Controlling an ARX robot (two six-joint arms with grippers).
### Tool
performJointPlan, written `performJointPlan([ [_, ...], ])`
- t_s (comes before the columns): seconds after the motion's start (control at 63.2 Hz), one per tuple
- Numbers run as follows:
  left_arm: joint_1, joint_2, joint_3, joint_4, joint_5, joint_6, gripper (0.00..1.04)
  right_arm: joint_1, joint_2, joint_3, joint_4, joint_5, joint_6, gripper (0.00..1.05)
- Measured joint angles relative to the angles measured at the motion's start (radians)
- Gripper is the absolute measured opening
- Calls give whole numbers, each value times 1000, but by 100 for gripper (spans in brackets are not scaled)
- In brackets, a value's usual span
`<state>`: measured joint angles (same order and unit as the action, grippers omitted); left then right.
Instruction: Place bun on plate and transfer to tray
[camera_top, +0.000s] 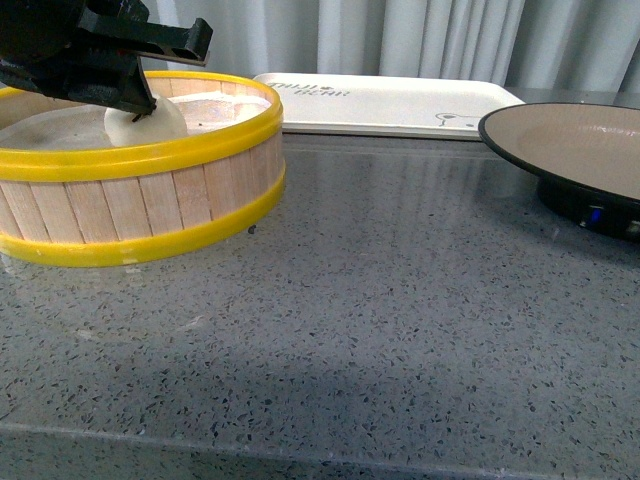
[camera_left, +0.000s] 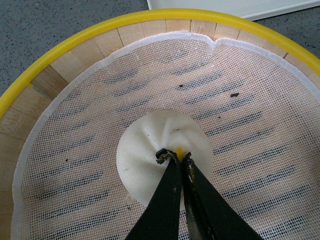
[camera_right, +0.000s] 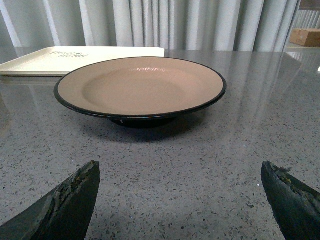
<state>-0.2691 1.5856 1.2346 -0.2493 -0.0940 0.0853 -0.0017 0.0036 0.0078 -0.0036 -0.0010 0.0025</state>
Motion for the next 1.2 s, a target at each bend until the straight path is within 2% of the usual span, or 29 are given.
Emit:
performJointPlan([
  [0.301,11,-6,47,-37,27,-1,4,0,0,0,0,0,0,96],
  [0.554,-15,-36,211,-100,34,-4,4,0,0,0,0,0,0,96],
  [0.633,-53,-35,253,-110,28,-8,4,0,0,0,0,0,0,96],
  [0.933,-318,132,436,-95,-21,-15,4,0,0,0,0,0,0,96],
  [1.076,-382,237,493,-81,-21,-29,4,0,0,0,0,0,0,96],
  [1.202,-405,300,540,-75,-25,-39,4,0,0,0,0,0,0,96],
])
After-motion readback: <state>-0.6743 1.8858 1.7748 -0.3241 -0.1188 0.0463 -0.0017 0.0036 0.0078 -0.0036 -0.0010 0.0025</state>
